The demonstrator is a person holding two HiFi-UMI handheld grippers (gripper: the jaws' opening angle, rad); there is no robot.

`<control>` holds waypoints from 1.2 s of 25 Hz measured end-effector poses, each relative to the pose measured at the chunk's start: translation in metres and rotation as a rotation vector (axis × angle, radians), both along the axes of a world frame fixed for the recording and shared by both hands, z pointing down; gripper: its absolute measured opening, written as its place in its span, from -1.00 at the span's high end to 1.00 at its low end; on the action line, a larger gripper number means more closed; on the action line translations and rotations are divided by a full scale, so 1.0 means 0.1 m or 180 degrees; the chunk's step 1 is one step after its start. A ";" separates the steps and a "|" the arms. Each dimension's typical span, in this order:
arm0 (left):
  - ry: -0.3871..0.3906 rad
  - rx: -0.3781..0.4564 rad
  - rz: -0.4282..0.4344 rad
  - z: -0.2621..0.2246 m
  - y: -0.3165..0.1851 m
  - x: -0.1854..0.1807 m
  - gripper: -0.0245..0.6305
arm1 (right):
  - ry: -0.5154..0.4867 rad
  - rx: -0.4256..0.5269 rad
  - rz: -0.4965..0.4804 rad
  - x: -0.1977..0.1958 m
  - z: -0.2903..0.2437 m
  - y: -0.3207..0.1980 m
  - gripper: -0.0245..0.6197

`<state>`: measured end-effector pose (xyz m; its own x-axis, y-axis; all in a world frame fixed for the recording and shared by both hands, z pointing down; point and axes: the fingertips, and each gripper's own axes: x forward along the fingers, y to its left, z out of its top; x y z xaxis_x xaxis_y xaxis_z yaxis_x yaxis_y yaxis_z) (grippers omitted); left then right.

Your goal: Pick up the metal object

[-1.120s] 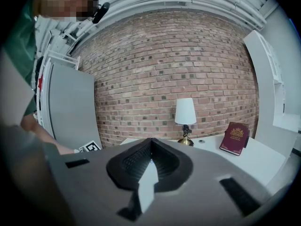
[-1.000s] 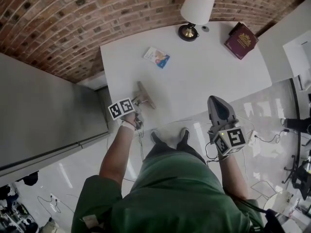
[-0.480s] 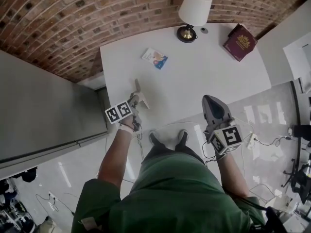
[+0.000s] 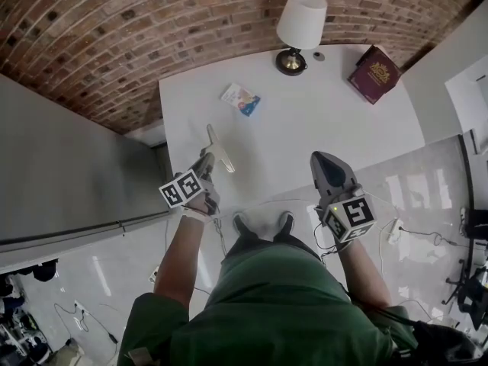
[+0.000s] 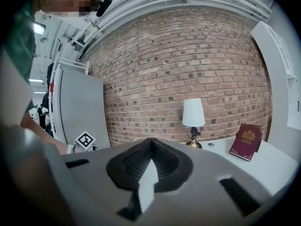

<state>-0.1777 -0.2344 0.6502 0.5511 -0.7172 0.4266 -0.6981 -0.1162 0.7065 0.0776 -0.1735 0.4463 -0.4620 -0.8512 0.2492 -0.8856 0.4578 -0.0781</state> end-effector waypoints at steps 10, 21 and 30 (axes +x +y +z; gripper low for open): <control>0.0173 0.0615 -0.0017 -0.90 0.08 0.20 0.90 | -0.0153 -0.0016 -0.0147 -0.02 0.01 -0.11 0.92; 0.0029 0.1267 -0.0045 -1.80 0.15 0.30 0.90 | -0.0182 0.0200 -0.0361 -0.10 -0.16 -0.22 0.92; -0.0030 0.1712 0.0053 -2.39 0.22 0.47 0.90 | -0.0235 0.0335 -0.0327 -0.02 -0.40 -0.34 0.92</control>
<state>-0.1311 -0.2123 0.4114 0.5621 -0.8270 0.0065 -0.6992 -0.4710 0.5378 0.0756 -0.2076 0.4063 -0.5618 -0.8180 0.1233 -0.8273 0.5549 -0.0882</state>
